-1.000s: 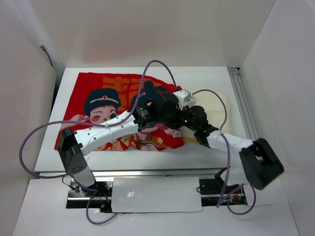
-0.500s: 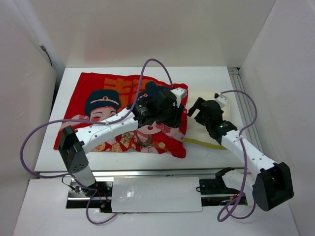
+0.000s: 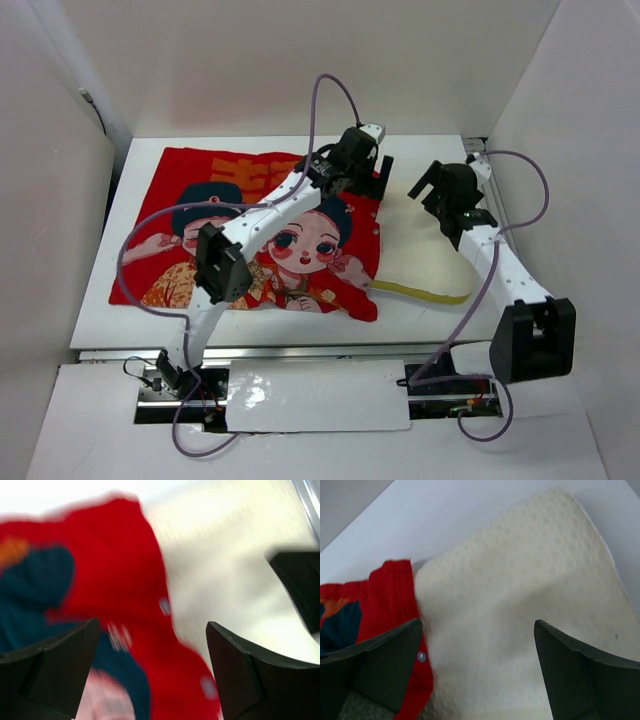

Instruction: Put the pillow into the pillowcase

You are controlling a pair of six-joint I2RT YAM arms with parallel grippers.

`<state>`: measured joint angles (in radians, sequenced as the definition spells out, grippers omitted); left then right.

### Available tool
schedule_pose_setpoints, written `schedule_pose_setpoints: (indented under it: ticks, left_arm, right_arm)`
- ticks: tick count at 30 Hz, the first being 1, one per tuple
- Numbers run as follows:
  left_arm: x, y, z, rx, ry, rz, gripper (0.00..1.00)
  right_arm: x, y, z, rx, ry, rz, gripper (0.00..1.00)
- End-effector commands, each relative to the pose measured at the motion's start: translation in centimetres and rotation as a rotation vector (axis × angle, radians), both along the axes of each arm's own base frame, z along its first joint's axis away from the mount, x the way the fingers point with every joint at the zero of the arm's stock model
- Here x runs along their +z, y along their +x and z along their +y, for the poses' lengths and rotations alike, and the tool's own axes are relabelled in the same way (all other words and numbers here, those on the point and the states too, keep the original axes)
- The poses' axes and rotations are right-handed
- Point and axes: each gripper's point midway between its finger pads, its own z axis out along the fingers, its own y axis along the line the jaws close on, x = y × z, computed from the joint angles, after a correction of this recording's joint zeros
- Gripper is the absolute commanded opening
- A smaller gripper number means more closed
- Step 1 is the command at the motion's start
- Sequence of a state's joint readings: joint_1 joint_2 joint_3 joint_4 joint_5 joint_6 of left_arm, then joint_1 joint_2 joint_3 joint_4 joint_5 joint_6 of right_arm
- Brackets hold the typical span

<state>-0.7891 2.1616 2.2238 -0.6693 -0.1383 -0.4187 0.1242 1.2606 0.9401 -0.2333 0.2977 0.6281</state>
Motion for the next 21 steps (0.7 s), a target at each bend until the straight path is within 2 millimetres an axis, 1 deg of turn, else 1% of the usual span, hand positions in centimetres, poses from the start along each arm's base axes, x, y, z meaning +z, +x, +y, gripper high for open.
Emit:
schedule_pose_setpoints:
  ticks: [1,2,3,4,5,6,7,8,10,11,13,14,15,16,17,18,19,20,21]
  left_arm:
    - [-3.6,4.4,0.0,0.019,0.104,-0.048,1.0]
    - [-4.0,5.1,-0.7,0.02,0.091,-0.061,1.0]
    - [-5.5,5.9,-0.8,0.021,0.092,-0.049,1.0]
    - [-5.1,6.2,-1.1,0.022,0.077,-0.064,1.0]
    - [-6.0,6.6,-1.7,0.015,0.061,-0.073,1.0]
    - [-7.3,6.6,-1.7,0.015,0.073,-0.061,1.0]
    - [-7.7,6.7,-1.8,0.015,0.07,-0.064,1.0]
    - [-8.3,6.8,-2.0,0.015,0.072,-0.062,1.0]
    - [-9.6,7.2,-1.6,0.036,0.1,-0.058,0.99]
    - [-10.3,7.3,-1.4,0.047,0.115,-0.057,0.9]
    - [-11.4,7.6,-1.3,0.054,0.131,-0.05,0.78]
    - [-11.4,7.2,-1.8,0.045,0.13,-0.05,0.6]
    - [-11.4,6.9,-2.1,0.028,0.12,-0.041,0.5]
    - [-11.8,7.1,-2.2,0.028,0.119,-0.042,0.36]
    - [-11.8,7.1,-2.3,0.035,0.112,-0.038,0.21]
    - [-12.2,6.8,-2.3,0.026,0.113,-0.027,0.03]
    - [-11.7,6.8,-2.3,0.032,0.101,-0.029,0.0]
    - [-10.6,6.8,-2.4,0.033,0.089,-0.041,0.0]
    - [-10.2,6.8,-2.4,0.034,0.082,-0.049,0.0]
  right_arm:
    - [2.9,4.0,-1.2,0.044,-0.037,-0.059,1.0]
    - [2.4,4.5,-1.4,0.049,-0.028,-0.038,1.0]
    - [0.7,5.3,-1.1,0.086,-0.012,0.013,1.0]
    - [0.1,5.6,-1.5,0.102,-0.005,0.036,1.0]
    - [0.2,6.3,-1.5,0.119,0.014,0.04,1.0]
    - [-1.5,6.7,-1.4,0.134,0.035,0.086,1.0]
    - [-2.2,6.7,-0.4,0.18,0.068,0.107,1.0]
    - [-2.9,6.8,-0.6,0.181,0.077,0.123,1.0]
    - [-4.6,6.7,-0.6,0.18,0.083,0.171,1.0]
    - [-5.6,6.1,-0.6,0.179,0.085,0.195,1.0]
    - [-8.0,5.4,-0.6,0.184,0.082,0.253,1.0]
    - [-9.7,4.5,-0.6,0.183,0.087,0.295,1.0]
    - [-10.1,4.3,-0.4,0.192,0.095,0.295,1.0]
    - [-11.6,4.1,0.0,0.203,0.12,0.322,1.0]
    - [-11.9,4.3,1.3,0.266,0.158,0.304,0.96]
    - [-13.0,4.2,2.2,0.303,0.168,0.325,0.92]
    - [-13.4,4.1,2.4,0.317,0.17,0.336,0.86]
    - [-14.1,3.8,3.2,0.346,0.168,0.348,0.63]
    - [-14.1,3.7,4.1,0.367,0.164,0.35,0.45]
